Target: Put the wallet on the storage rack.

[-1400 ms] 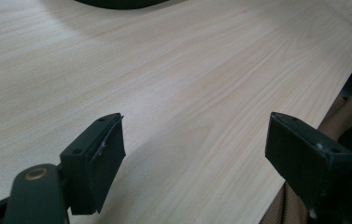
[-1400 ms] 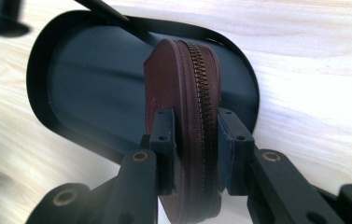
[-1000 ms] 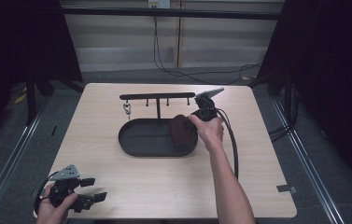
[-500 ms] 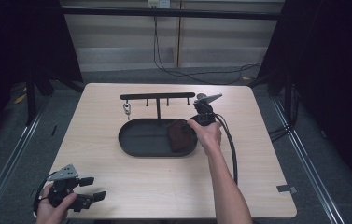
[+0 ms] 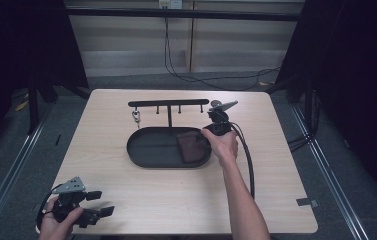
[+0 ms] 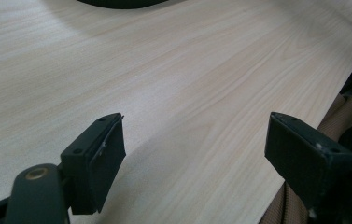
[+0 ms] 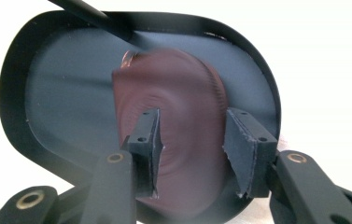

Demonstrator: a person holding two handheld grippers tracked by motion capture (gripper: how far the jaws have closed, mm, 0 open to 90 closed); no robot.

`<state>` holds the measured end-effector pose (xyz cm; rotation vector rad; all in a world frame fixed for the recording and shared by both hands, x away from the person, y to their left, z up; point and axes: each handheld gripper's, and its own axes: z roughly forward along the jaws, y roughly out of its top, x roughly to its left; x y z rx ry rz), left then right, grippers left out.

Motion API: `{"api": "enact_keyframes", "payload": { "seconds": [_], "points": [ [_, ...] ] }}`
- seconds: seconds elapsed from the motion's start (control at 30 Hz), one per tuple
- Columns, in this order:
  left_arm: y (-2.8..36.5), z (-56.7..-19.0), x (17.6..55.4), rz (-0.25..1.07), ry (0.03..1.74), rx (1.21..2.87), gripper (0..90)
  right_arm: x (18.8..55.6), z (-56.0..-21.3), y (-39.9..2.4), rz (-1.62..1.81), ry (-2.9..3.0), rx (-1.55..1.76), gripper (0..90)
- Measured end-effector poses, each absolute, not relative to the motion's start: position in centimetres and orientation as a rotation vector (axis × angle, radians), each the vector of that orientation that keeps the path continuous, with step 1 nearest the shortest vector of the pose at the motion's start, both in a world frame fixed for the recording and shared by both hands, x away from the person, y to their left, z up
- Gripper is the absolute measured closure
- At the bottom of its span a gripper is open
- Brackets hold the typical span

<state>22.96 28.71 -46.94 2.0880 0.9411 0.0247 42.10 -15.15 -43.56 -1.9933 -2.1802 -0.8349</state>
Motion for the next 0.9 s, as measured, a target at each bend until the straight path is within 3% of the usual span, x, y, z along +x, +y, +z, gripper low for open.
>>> {"api": "enact_keyframes", "payload": {
  "seconds": [0.9],
  "points": [
    [28.7, -47.0, 23.2, 0.059, 0.976, 2.076, 19.8, 37.7, -40.9, -18.2, -1.114, -2.327, -1.879, 26.1]
  ]
}}
